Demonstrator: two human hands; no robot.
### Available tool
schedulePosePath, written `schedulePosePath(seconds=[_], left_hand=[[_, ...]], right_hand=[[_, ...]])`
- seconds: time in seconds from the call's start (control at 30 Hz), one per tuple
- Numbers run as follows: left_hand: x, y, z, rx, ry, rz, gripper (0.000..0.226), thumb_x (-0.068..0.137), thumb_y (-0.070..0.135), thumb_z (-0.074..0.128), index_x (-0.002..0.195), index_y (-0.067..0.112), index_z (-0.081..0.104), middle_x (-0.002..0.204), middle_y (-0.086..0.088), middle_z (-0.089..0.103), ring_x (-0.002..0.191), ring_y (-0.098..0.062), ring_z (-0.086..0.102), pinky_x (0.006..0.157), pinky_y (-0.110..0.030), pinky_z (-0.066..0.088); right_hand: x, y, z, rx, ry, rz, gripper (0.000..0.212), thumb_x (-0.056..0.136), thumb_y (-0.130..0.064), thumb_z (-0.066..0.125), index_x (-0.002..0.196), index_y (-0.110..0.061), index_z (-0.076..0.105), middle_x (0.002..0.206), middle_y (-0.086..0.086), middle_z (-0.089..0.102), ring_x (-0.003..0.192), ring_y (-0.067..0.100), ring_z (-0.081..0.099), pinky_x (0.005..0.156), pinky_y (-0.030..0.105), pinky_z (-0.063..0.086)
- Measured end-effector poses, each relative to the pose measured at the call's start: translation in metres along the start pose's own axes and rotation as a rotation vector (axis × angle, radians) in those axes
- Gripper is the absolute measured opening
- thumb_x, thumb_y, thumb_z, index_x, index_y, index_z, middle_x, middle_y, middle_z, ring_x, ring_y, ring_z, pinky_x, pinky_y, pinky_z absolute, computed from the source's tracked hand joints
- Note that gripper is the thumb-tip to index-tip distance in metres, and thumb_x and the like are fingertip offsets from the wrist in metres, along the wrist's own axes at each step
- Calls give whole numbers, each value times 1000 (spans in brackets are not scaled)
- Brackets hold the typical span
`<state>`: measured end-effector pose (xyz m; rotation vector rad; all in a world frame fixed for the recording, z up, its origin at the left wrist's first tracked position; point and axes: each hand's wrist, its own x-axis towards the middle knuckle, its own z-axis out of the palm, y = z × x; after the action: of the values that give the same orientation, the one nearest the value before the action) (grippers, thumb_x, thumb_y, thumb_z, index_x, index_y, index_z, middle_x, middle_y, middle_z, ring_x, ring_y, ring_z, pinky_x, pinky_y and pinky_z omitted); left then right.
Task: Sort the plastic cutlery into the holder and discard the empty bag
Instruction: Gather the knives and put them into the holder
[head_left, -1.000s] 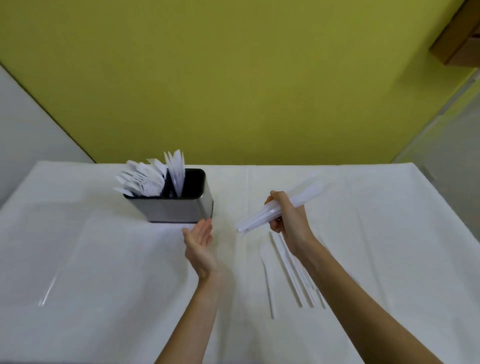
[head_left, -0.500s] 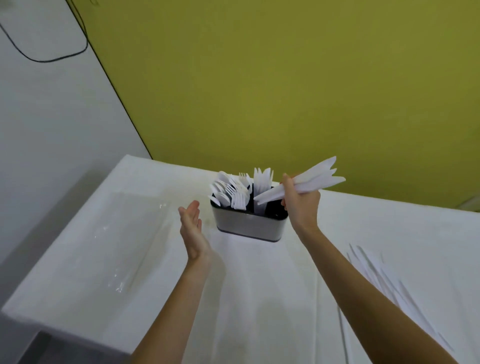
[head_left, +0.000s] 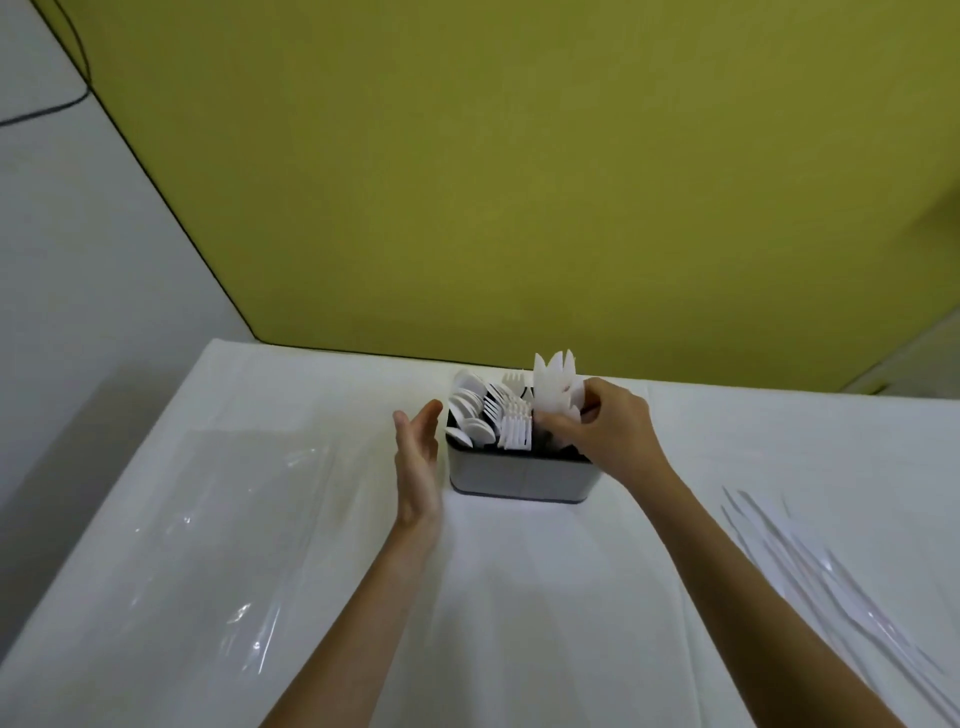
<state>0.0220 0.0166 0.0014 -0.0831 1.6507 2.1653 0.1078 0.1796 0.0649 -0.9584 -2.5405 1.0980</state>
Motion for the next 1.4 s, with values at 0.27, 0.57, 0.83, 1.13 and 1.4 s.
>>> schedulePosePath(seconds=[0.27,0.57,0.83,1.13,1.4], left_hand=[[3,-3,1,-36,-146,1,59,103,38,8,124,8,54,122,-4,61,113,-12,56,93,-15,43],[3,3,0,-21,-219,-16,61,102,40,5,120,11,55,118,-4,61,106,-7,58,81,-10,47],[12,34,10,126,-24,119,61,103,41,9,136,7,47,143,-6,47,136,-13,38,110,-21,25],[-24,64,112,308,-199,413,62,94,48,16,136,18,48,137,13,46,127,6,37,91,5,24],[-91,-24,207,664,-467,400,39,93,44,43,124,24,56,119,15,56,110,-6,54,88,-23,44]], right_hand=[[-18,6,13,-57,223,-307,64,87,-15,64,143,-10,33,147,5,35,131,16,36,101,13,26],[12,3,26,-405,91,-411,62,96,-44,10,151,-16,13,159,-6,6,147,11,4,119,36,8],[6,-2,9,-229,89,-449,64,95,-54,13,152,-24,6,160,-8,-4,147,10,-3,119,36,1],[-27,74,-77,-9,303,-250,62,96,-47,24,149,-15,23,158,-5,16,145,9,14,118,42,19],[-93,214,-143,-208,298,33,44,97,-18,48,139,-7,42,144,9,43,133,25,40,107,26,27]])
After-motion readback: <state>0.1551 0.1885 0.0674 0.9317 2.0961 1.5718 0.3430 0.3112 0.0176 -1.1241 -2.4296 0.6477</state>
